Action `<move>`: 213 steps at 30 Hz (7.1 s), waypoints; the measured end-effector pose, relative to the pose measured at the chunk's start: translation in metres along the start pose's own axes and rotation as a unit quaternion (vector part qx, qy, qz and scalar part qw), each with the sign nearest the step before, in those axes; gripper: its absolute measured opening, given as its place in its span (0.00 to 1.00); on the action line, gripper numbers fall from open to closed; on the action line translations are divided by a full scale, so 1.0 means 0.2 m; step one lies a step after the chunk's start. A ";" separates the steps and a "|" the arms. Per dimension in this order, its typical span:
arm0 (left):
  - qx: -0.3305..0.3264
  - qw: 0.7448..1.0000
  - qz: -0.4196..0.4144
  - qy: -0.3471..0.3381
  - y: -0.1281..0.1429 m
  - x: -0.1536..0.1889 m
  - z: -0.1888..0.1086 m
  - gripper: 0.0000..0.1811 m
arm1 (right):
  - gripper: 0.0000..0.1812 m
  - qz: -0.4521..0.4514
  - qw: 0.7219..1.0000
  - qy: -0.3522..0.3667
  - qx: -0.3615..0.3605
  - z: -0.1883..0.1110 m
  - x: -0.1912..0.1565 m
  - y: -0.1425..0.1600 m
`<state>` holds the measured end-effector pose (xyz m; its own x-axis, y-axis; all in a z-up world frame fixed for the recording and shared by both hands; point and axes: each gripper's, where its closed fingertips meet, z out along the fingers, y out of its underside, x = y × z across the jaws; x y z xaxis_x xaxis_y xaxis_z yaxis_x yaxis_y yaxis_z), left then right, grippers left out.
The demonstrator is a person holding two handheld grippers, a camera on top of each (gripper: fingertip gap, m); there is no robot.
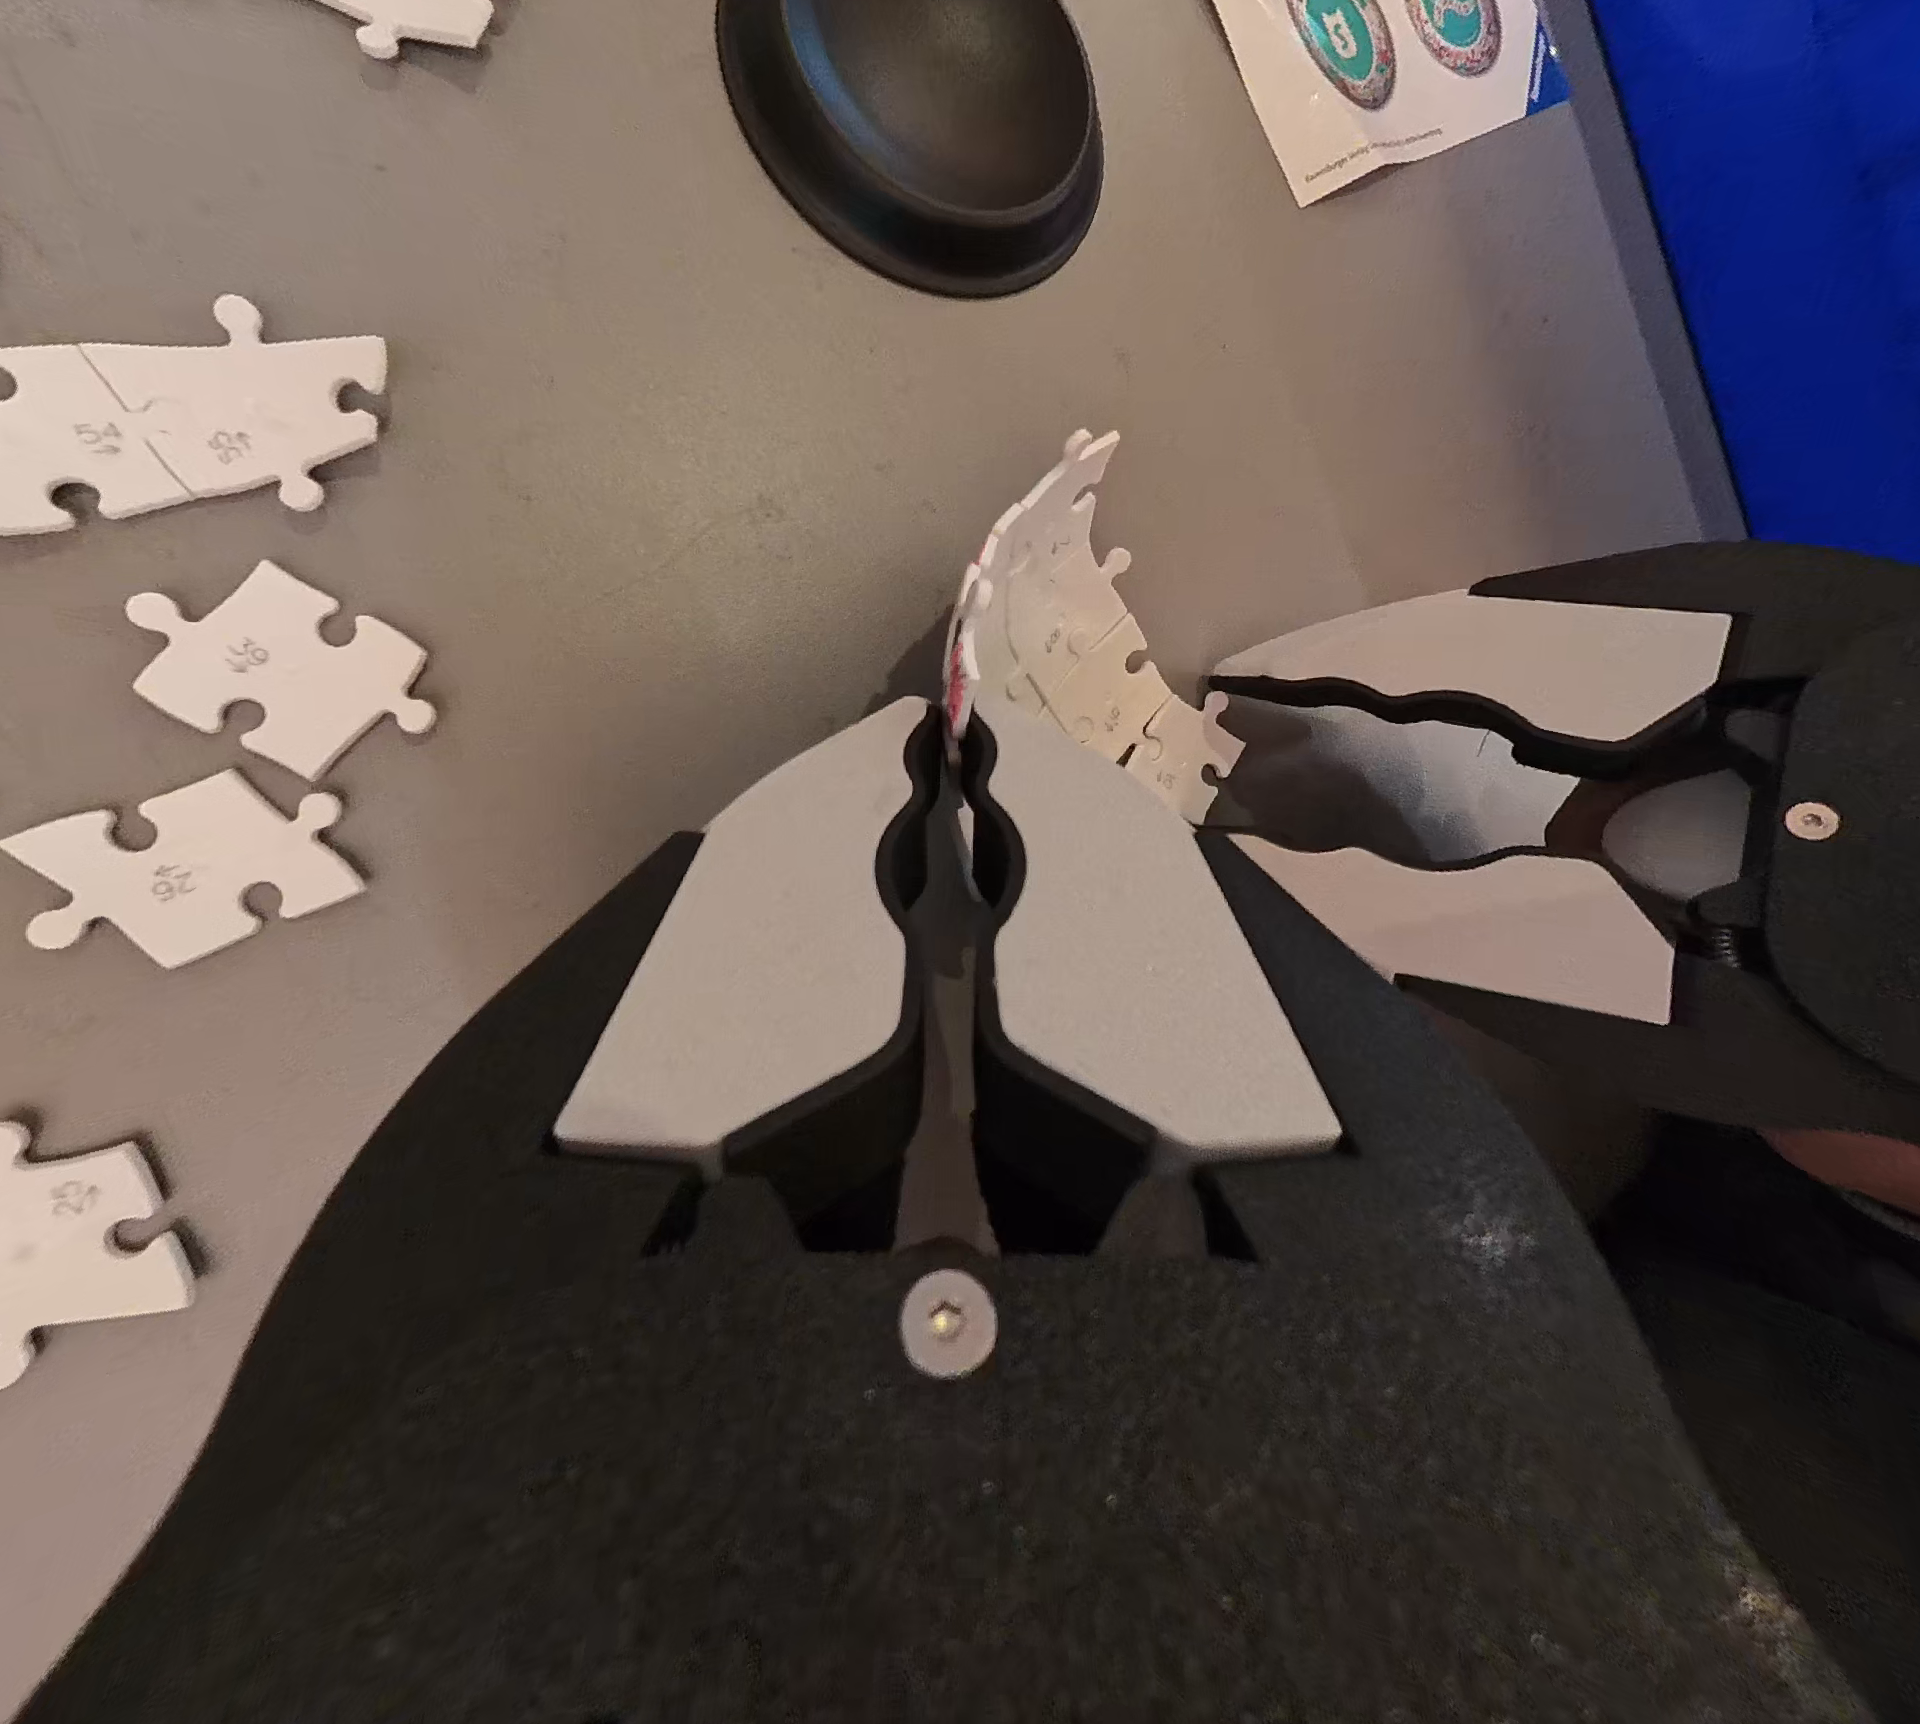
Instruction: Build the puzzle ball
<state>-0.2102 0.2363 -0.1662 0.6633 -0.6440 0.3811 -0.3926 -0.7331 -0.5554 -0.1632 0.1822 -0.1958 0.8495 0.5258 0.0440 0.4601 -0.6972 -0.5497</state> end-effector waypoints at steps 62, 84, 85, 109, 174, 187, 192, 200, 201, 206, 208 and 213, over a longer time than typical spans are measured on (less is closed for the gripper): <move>0.035 0.995 0.053 -0.078 -0.01 0.03 -0.04 0.01 | 0.00 0.001 0.997 0.015 0.075 0.02 0.02 -0.08; 0.039 0.992 0.068 -0.098 -0.01 0.03 -0.05 0.01 | 0.00 0.009 0.992 -0.036 0.117 -0.03 -0.02 -0.12; 0.039 0.992 0.067 -0.098 0.00 0.03 -0.05 0.01 | 0.00 0.011 0.993 -0.036 0.112 -0.04 -0.01 -0.10; 0.035 0.993 0.063 -0.095 0.00 0.02 -0.05 0.01 | 0.00 0.016 0.994 -0.039 0.104 -0.03 0.02 -0.08; 0.047 0.996 0.069 0.016 0.08 0.01 -0.03 0.02 | 0.12 -0.152 0.981 -0.068 0.099 -0.17 -0.25 0.22; 0.043 0.996 0.075 0.024 0.09 -0.01 -0.03 0.02 | 0.12 -0.183 0.972 -0.119 0.090 -0.09 -0.28 0.10; 0.043 0.996 0.077 0.020 0.09 -0.01 -0.02 0.02 | 0.14 -0.135 0.984 -0.094 0.076 -0.12 -0.28 0.15; 0.041 0.996 0.073 0.022 0.09 -0.01 -0.02 0.02 | 0.16 -0.081 0.988 -0.093 0.096 -0.17 -0.30 0.18; 0.041 0.996 0.073 0.022 0.09 -0.01 -0.02 0.02 | 0.17 -0.073 0.988 -0.092 0.095 -0.16 -0.29 0.18; 0.041 0.996 0.075 0.020 0.10 -0.01 -0.02 0.02 | 0.21 -0.068 0.990 -0.062 0.110 -0.12 -0.26 0.11; 0.040 0.996 0.075 0.021 0.10 -0.01 -0.02 0.02 | 0.19 -0.084 0.990 -0.058 0.101 -0.10 -0.27 0.10; 0.039 0.996 0.076 0.020 0.10 -0.01 -0.02 0.02 | 0.16 -0.090 0.989 -0.062 0.097 -0.09 -0.27 0.10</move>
<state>-0.2223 0.2223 -0.1743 0.5739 -0.7551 0.3171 -0.4339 -0.6087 -0.6642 -0.1957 0.1311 -0.1942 0.7150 0.6966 0.0594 0.5321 -0.4871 -0.6926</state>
